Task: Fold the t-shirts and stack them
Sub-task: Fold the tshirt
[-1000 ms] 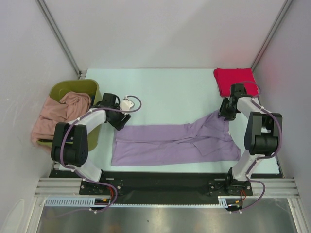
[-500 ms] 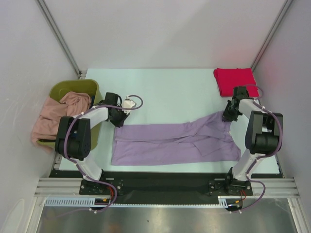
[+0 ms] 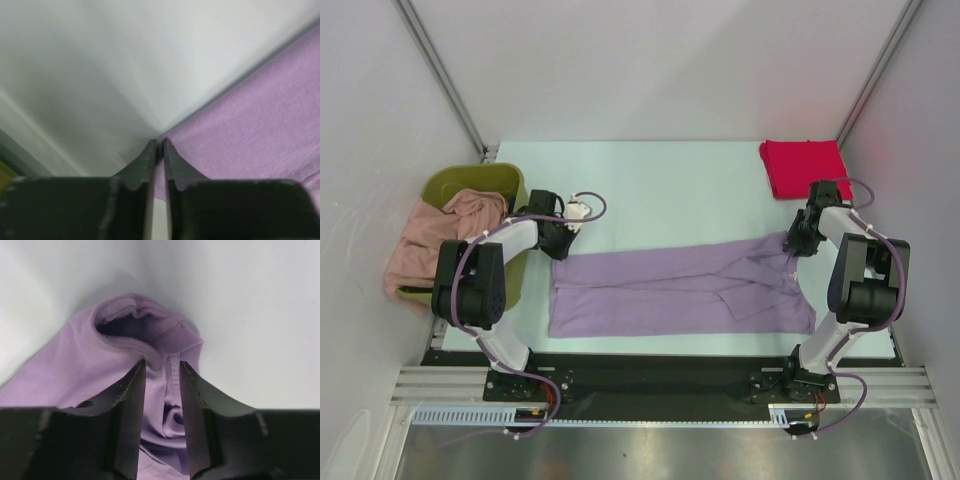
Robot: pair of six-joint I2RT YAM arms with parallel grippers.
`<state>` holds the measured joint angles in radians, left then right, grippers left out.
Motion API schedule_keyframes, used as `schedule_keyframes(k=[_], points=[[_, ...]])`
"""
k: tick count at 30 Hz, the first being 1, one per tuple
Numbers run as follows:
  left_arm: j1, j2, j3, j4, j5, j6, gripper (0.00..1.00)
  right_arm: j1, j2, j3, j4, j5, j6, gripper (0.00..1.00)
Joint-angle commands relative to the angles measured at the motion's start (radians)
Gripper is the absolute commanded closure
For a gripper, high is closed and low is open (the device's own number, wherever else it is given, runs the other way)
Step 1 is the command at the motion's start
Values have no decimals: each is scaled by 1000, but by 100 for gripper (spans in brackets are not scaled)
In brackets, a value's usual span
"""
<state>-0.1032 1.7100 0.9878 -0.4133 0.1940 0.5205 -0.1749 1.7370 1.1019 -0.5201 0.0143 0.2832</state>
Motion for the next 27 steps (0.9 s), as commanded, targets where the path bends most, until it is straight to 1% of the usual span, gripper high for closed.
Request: schedule_keyframes(k=[1,3,5,6,7,9,10,11,12,14,15,21,24,26,27], points=[[26,-24,18,-13,-51,1,81,-2,-43,49,-53,22,-3,60],[26,-30,37,-21,-47,-4,66,-2,-89,46,-87,62,26,59],[25,-44,55,-24,-42,-10,58,9,-154,38,-125,85,43,61],[25,-49,63,-28,-41,-11,51,20,-181,33,-132,99,48,62],[25,-55,69,-30,-36,-13,48,43,-204,21,-136,105,42,63],[26,-69,92,-42,-31,-19,45,145,-252,12,-158,130,24,63],[25,-72,101,-50,-25,-20,44,172,-258,9,-162,125,-10,61],[25,-81,116,-54,-19,-30,41,248,-257,0,-162,98,-30,59],[25,-85,123,-65,-13,-30,37,271,-237,-2,-164,28,-44,55],[23,-98,136,-82,5,-39,36,323,-199,15,-190,26,-45,53],[23,-102,140,-85,7,-39,25,339,-161,19,-195,41,-44,51],[17,-130,157,-124,21,-40,23,390,-53,67,-176,62,-64,50],[14,-150,155,-128,22,-37,22,393,-4,85,-159,69,-79,50],[13,-153,153,-131,24,-36,22,394,30,104,-155,56,-84,52],[13,-153,152,-133,24,-37,22,396,39,108,-155,61,-84,55]])
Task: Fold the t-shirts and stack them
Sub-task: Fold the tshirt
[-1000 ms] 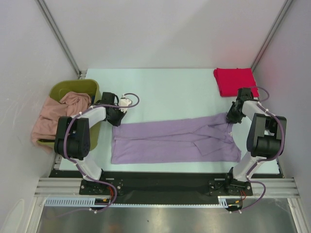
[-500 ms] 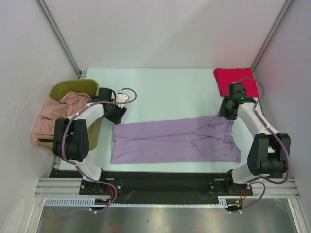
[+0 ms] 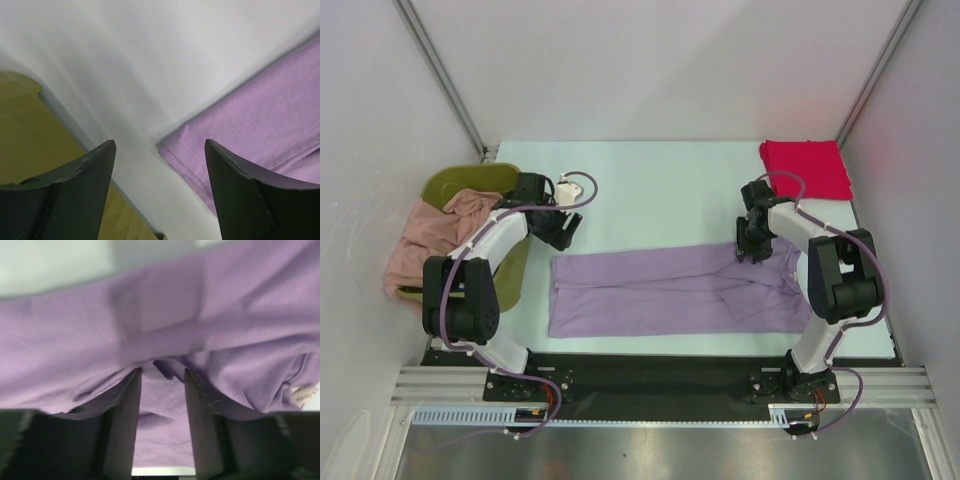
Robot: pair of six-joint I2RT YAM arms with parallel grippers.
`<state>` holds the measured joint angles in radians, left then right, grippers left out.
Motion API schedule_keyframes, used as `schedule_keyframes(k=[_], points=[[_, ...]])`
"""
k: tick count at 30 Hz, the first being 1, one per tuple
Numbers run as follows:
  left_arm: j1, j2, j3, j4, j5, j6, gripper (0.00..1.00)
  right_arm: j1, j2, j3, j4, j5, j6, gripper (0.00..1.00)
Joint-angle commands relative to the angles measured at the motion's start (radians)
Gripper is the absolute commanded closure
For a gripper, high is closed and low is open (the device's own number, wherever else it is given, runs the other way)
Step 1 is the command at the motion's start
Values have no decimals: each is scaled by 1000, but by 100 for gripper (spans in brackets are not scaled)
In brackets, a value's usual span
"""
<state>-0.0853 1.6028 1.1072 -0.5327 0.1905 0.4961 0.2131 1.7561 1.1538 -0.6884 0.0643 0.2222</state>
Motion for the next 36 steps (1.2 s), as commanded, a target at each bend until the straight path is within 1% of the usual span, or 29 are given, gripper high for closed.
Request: schedule_keyframes(k=[1,2,3,5,6,9,14,18,22,25,29,30,32,33,34,35,36], points=[[-5,-47,31,-16,26,-11,22,11,25,61,18,11,-20,57],[-5,-49,29,-13,26,-10,22,11,26,60,20,3,-20,59],[-5,-50,26,-13,24,-11,22,11,26,57,21,2,-17,67],[-7,-50,26,-12,23,-7,22,12,22,47,21,2,-12,78],[-7,-49,26,-13,21,-4,22,14,17,44,23,5,-12,88],[-5,-46,28,-13,13,1,22,12,-9,34,7,19,0,99],[-7,-44,32,-16,15,6,22,34,-75,21,-52,41,26,100],[-11,-47,36,-18,20,9,22,98,-154,-3,-129,81,93,100],[-19,-46,36,-13,21,10,22,199,-227,-96,-189,75,173,100],[-25,-43,42,-15,26,9,22,253,-263,-146,-191,54,235,100],[-44,-34,62,-24,38,15,22,302,-274,-195,-166,19,273,100],[-50,-32,66,-32,43,13,23,305,-268,-198,-158,12,276,99],[-76,-30,83,-39,58,13,23,310,-264,-195,-152,-24,275,90],[-86,-27,92,-46,63,19,23,312,-270,-192,-155,-35,270,72],[-112,-26,100,-52,78,21,23,310,-279,-187,-169,-46,267,65],[-129,-24,120,-64,84,25,23,312,-296,-180,-174,-55,255,60],[-148,-21,132,-73,92,39,23,310,-317,-160,-187,-55,253,50]])
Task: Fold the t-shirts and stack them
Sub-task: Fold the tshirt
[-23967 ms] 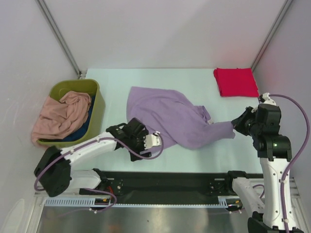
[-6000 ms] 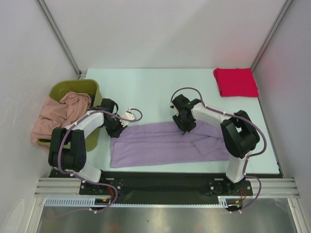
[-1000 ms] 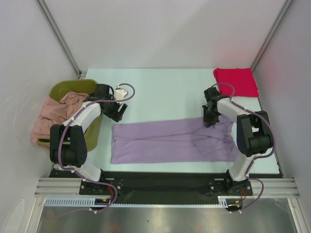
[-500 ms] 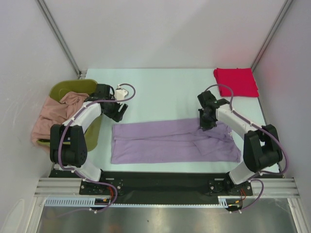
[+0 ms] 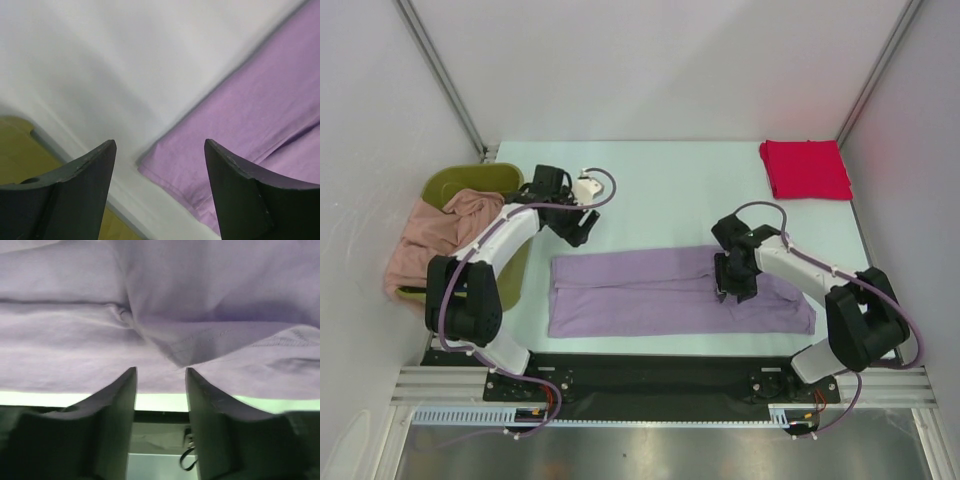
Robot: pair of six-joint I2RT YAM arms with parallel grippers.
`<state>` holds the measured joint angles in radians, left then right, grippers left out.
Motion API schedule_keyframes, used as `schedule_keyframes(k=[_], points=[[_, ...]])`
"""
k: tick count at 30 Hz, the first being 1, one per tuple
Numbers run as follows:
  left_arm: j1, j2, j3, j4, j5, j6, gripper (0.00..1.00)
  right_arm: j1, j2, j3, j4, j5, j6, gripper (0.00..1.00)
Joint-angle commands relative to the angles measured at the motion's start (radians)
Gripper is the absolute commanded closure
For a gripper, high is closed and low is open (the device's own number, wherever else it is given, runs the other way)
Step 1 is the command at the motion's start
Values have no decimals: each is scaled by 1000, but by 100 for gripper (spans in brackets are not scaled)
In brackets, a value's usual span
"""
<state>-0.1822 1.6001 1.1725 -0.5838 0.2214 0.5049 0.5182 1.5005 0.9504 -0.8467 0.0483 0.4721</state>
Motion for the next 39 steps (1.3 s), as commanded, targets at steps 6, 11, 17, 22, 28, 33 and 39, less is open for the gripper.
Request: schedule_keyframes(k=[6,11,17,22,28,33,39], points=[[-276,-20,213,-143,108,153,28,-345,-272,61,-91,-137,39,47],[-526,-68,170,-71,234,453,33,-720,-338,-21,-54,-240,37,55],[-779,127,179,183,296,526,41,-1004,-333,-93,17,-245,-6,64],[-890,202,133,390,294,635,42,-1054,-281,-142,73,-257,-50,68],[-927,280,78,507,266,666,50,-1049,-226,-179,133,-277,-36,69],[-932,325,85,519,248,623,52,-1032,-191,-211,187,-271,-15,69],[-930,350,105,431,219,670,56,-1023,-174,-251,230,-271,-6,70]])
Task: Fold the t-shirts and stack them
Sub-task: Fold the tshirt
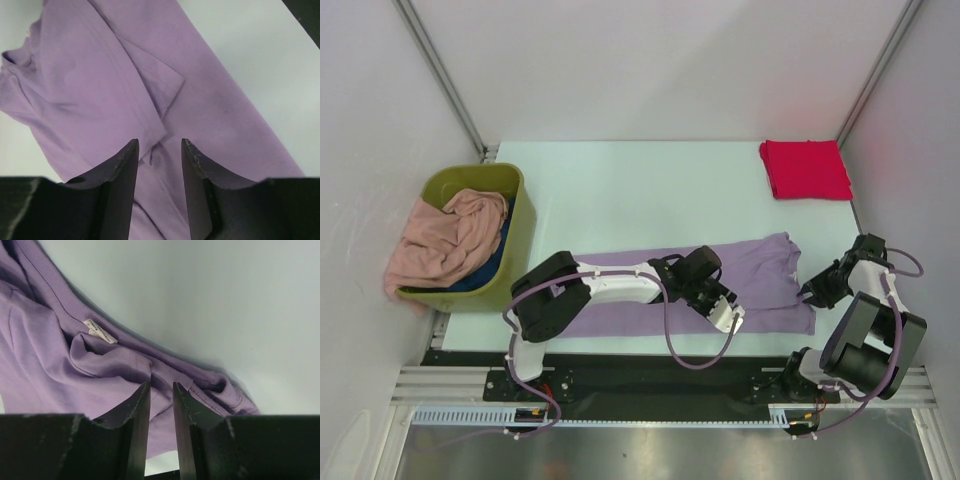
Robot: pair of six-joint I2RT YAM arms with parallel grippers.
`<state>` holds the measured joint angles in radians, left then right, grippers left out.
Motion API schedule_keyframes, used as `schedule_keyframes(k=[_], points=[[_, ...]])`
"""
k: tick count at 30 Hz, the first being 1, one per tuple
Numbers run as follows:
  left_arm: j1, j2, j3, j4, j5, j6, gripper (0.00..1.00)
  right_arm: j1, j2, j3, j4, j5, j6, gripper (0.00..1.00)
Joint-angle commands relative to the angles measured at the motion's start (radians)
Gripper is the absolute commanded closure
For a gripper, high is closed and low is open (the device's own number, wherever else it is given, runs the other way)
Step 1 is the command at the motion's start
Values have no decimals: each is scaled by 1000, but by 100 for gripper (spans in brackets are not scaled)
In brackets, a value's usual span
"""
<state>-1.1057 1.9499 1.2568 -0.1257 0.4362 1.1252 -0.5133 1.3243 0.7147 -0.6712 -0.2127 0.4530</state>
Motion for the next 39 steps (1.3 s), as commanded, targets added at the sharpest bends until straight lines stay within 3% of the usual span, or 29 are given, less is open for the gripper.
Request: schedule_keyframes(k=[1,10,15,19,23,25,26,29,32,39], points=[[-6,0,15,-47,9,60,55,18,4,-21,59,-17,19,70],[-9,43,62,44,-16,-8,57,39,4,-67,110,7,32,73],[-9,50,59,9,-8,13,71,39,-7,-60,96,16,33,80],[-9,49,52,6,-7,21,98,41,-11,-64,97,6,41,85],[-9,44,56,15,-24,13,100,39,19,-63,93,-2,39,90],[-6,41,75,6,-28,-2,100,39,18,-57,81,-5,36,86],[-5,37,85,-2,-28,-46,100,39,13,-52,65,-7,39,78],[12,30,142,-18,-21,-135,100,39,-31,-49,45,6,61,69],[32,27,145,12,-34,-217,100,39,-76,-66,41,25,84,66],[52,35,128,52,-24,-235,100,50,-57,-89,68,6,107,64]])
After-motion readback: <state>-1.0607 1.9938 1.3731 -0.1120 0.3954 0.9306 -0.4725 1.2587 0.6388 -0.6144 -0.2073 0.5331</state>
